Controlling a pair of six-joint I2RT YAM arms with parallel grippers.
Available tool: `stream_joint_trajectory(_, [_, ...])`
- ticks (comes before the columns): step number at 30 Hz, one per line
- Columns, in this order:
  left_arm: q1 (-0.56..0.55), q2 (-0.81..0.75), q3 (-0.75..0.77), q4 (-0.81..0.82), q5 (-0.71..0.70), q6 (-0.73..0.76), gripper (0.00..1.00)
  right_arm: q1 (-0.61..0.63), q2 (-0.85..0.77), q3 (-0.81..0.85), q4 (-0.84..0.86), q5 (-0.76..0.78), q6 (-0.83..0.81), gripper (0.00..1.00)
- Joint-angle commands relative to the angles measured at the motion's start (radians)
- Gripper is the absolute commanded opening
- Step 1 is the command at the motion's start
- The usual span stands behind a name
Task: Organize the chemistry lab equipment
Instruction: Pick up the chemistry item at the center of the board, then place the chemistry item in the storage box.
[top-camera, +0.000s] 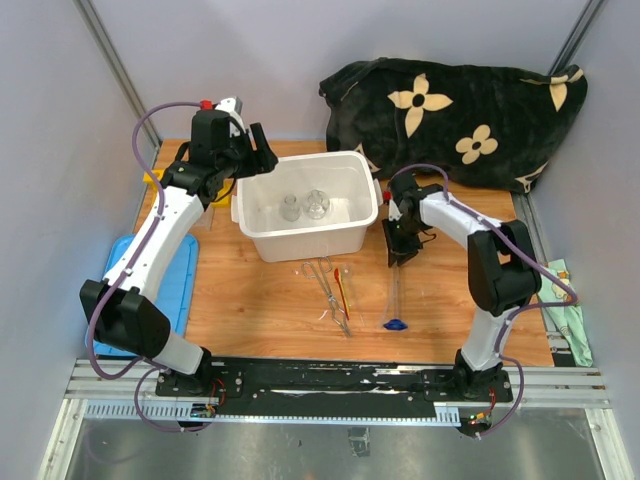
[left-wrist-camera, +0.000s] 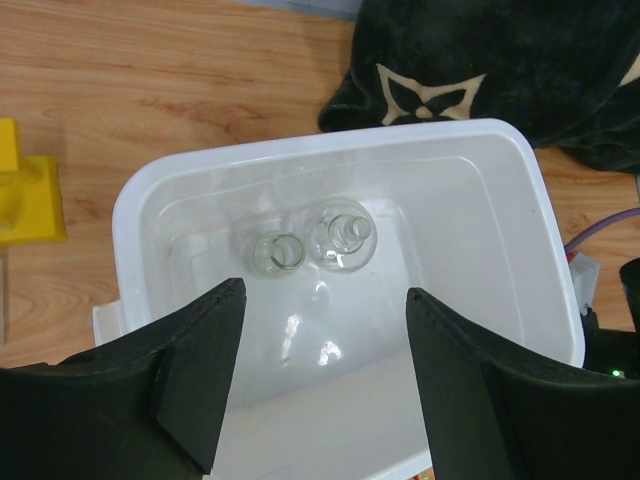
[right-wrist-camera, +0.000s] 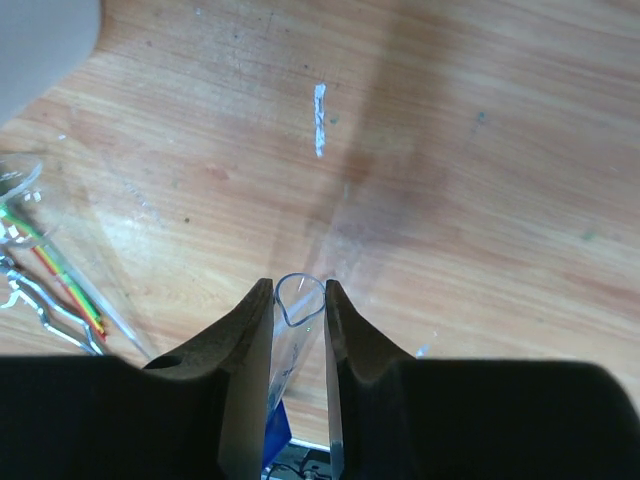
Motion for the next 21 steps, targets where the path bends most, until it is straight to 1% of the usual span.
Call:
stream_joint_trajectory(1, [0.003, -0.018, -0.002, 0.044, 0.013, 0.003, 0.7, -0.001, -0.127, 0.079, -0.098, 0.078, 0.016, 0.18])
stream_joint_trajectory(8, [0.003, 0.002, 0.012, 0.051, 0.038, -0.008, 0.7, -0.001, -0.267, 0.152, -0.17, 0.2, 0.024, 0.17])
stream_joint_trajectory(11, [0.003, 0.01, 0.019, 0.054, 0.049, -0.014, 0.7, -0.001, -0.316, 0.148, -0.18, 0.252, 0.024, 0.16])
stream_joint_trajectory(16, [0.003, 0.025, 0.031, 0.055, 0.063, -0.018, 0.7, -0.001, -0.362, 0.131, -0.18, 0.277, 0.032, 0.16])
stream_joint_trajectory(21, [0.003, 0.028, 0.028, 0.058, 0.068, -0.023, 0.7, 0.002, -0.419, 0.115, -0.161, 0.342, 0.042, 0.15])
